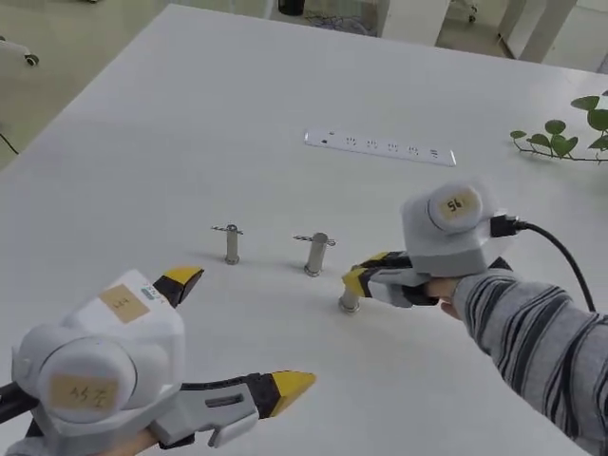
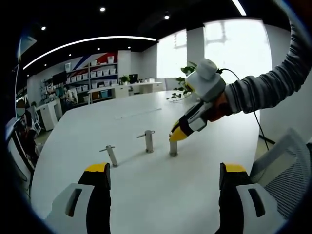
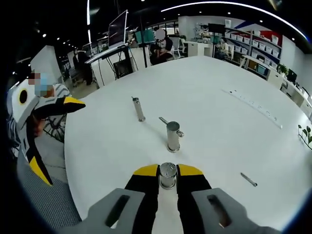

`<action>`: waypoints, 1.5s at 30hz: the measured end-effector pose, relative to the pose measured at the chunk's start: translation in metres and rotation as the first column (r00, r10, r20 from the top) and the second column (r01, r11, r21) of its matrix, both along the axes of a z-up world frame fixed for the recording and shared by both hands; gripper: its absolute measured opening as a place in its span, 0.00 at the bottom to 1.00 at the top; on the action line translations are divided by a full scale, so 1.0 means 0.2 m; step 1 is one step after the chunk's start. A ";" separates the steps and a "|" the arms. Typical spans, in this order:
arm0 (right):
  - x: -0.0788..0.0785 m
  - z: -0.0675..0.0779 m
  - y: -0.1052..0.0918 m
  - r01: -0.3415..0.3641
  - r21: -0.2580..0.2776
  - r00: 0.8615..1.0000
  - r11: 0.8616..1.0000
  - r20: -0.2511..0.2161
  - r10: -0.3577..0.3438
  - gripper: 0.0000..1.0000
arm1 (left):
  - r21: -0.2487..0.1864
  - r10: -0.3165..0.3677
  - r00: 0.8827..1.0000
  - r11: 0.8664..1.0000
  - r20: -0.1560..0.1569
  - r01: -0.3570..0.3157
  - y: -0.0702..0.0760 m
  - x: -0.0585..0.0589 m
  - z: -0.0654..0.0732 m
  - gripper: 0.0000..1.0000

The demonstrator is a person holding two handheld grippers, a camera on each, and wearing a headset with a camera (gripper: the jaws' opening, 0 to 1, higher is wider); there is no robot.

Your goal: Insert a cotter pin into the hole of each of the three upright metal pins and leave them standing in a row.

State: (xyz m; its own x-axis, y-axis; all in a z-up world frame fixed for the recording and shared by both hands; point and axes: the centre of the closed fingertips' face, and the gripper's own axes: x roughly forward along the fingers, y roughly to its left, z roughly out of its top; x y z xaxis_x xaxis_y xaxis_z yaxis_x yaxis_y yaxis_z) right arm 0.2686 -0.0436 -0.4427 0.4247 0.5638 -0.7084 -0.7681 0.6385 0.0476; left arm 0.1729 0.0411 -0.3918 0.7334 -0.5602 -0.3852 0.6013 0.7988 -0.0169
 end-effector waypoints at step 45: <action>-0.07 0.00 -0.17 -0.046 0.001 0.999 0.999 0.016 0.046 0.29 | 0.009 0.004 1.000 1.000 -0.016 -0.004 0.00 0.00 -0.01 0.94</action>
State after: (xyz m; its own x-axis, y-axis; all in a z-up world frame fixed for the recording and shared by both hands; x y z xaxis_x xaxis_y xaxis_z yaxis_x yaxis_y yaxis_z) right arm 0.2542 -0.0776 -0.4427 0.4092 0.5841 -0.7010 -0.7976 0.6021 0.0360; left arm 0.1720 0.0405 -0.3948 0.7294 -0.5536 -0.4019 0.5977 0.8015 -0.0194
